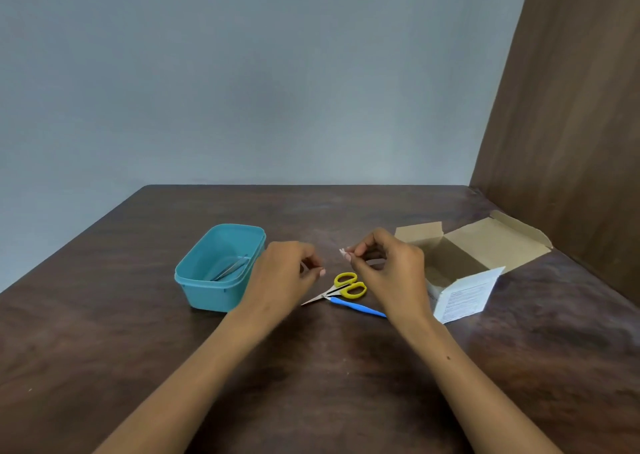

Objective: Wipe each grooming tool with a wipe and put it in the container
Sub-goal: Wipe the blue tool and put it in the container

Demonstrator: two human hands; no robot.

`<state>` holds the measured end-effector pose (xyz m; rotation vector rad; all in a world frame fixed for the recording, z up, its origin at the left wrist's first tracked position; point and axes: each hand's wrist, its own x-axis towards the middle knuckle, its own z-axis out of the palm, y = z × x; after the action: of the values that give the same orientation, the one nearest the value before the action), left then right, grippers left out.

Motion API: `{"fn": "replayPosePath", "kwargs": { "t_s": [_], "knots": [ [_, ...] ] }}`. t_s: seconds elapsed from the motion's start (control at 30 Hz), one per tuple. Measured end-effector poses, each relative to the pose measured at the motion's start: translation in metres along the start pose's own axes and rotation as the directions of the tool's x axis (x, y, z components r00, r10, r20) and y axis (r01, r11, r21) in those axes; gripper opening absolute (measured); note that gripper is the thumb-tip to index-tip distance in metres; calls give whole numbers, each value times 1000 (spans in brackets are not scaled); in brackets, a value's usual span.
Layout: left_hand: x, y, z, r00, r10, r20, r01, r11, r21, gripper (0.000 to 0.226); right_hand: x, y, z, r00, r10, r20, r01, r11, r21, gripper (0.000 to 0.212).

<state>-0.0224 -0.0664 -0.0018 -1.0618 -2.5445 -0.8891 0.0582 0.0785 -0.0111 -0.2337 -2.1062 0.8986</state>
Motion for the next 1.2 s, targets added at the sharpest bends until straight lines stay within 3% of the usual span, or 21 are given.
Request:
{"fn": "replayPosePath", "kwargs": {
  "t_s": [0.13, 0.3, 0.73, 0.9, 1.07, 1.2],
  "knots": [
    [-6, -11, 6, 997, 25, 69, -27, 999, 33, 14, -2, 3, 3, 1000, -21, 4, 21, 1000, 8, 15],
    [-11, -10, 15, 959, 157, 234, -186, 976, 110, 33, -2, 4, 0, 999, -32, -17, 31, 999, -11, 17],
    [-8, -13, 7, 949, 131, 288, -171, 978, 120, 12, -4, 5, -4, 1000, -9, 8, 9, 1000, 5, 17],
    [-9, -12, -4, 976, 101, 195, -83, 992, -98, 7, -4, 4, -6, 1000, 1, 5, -1, 999, 33, 18],
    [-9, -7, -6, 995, -20, 94, 50, 940, -338, 8, -5, 1, -6, 998, 22, 60, -27, 996, 80, 18],
    [-9, -4, -2, 975, -173, 143, 224, 740, -634, 15, -7, -3, -6, 985, 88, 148, -113, 979, 171, 17]
  ]
}}
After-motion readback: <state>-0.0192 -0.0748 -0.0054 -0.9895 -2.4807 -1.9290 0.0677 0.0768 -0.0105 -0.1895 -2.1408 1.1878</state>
